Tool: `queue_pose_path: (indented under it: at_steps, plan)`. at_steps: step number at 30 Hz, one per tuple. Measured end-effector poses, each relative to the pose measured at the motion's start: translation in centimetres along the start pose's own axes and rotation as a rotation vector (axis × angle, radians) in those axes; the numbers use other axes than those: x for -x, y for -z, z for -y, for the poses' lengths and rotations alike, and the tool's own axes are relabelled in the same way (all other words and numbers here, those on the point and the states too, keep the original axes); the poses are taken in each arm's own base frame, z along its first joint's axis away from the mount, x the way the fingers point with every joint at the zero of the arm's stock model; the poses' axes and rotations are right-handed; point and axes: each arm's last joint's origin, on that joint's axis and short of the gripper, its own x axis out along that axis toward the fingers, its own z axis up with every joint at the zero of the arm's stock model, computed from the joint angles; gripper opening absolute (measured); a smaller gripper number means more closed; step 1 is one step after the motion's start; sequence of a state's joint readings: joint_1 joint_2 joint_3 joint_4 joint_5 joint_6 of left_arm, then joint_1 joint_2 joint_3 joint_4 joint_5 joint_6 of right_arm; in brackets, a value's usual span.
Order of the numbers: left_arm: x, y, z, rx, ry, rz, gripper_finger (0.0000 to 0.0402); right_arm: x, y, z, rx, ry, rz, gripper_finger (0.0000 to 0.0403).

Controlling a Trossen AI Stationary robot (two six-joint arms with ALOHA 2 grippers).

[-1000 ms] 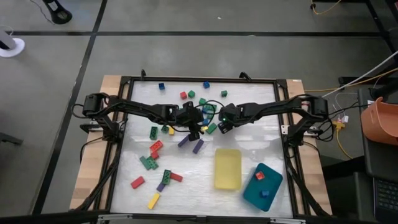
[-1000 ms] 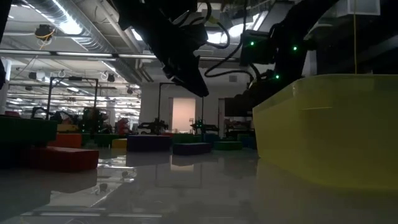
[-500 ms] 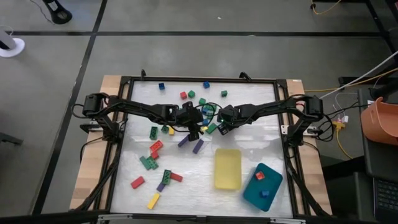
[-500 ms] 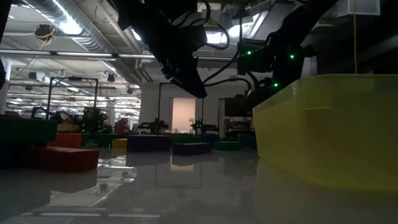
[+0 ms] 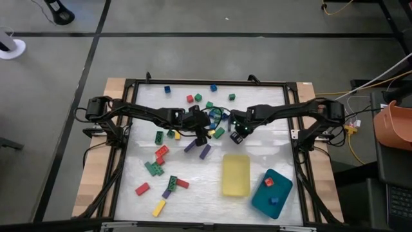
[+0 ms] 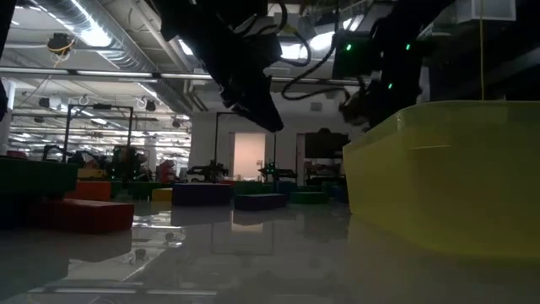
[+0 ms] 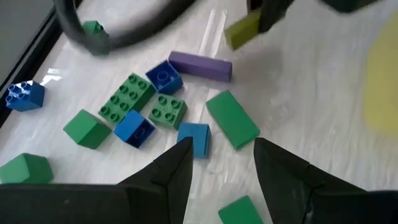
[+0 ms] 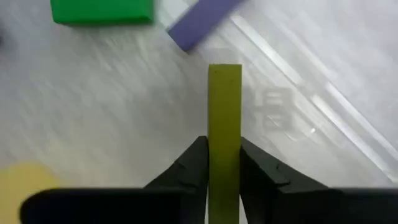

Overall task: Sort blocks by size
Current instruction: Put the long yellow block into the yellow bin

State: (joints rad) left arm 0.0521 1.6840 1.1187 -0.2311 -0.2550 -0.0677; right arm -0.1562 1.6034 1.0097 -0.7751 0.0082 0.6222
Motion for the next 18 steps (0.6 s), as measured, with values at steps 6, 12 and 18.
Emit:
queue_pose_path:
  at_steps: [6,12,18]
  plan:
    - [0.0,-0.6,0.0,0.041,0.005,0.058,0.0157,4.0,0.7,-0.5,0.037,-0.058,0.050,0.0053]
    - [0.1,-1.1,0.1,0.132,0.014,0.110,0.0157,6.5,3.3,-3.4,0.170,-0.223,0.075,0.0066]
    - [0.1,-1.2,0.1,0.153,0.016,0.120,0.0157,6.4,7.0,-6.8,0.345,-0.270,0.031,0.0079]
